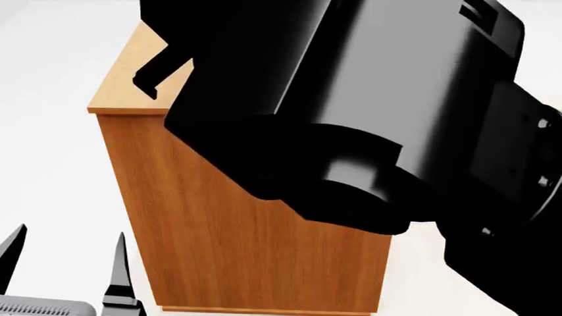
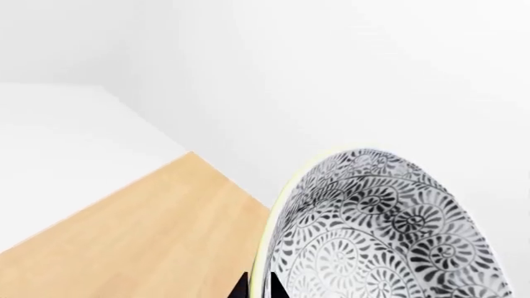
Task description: Put the bowl on the top of the cabinet.
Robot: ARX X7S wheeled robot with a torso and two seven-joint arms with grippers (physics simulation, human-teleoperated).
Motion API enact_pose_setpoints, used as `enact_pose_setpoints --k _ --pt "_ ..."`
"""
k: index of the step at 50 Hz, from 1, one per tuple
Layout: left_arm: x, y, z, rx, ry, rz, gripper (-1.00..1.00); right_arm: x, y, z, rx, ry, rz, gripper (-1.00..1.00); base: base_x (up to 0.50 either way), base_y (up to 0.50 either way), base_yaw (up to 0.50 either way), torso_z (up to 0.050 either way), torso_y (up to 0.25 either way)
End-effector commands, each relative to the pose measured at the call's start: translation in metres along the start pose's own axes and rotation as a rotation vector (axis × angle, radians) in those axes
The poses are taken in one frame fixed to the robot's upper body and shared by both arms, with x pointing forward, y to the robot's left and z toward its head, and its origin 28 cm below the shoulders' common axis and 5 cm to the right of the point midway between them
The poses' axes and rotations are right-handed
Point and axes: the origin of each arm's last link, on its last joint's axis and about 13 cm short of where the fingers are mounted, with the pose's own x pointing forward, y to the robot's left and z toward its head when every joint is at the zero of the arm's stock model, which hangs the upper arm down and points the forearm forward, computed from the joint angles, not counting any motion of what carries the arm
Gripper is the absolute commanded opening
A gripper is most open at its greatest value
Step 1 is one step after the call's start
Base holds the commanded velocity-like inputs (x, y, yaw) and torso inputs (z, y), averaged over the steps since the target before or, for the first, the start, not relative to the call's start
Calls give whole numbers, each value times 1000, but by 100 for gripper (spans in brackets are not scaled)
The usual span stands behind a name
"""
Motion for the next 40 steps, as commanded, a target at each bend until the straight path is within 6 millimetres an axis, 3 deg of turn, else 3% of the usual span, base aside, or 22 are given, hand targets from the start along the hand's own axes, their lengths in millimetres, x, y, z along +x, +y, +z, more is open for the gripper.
enact_pose_setpoints --k 1,22,40 --pt "-1 0 -1 0 0 0 100 6 -1 -5 -14 9 -29 -100 0 0 0 0 0" --pt "0 1 -2 -3 5 2 100 14 22 -17 -15 20 32 -100 0 0 0 1 1" --pt "0 1 -3 -4 10 1 100 13 40 -15 -9 4 86 -100 0 0 0 0 1"
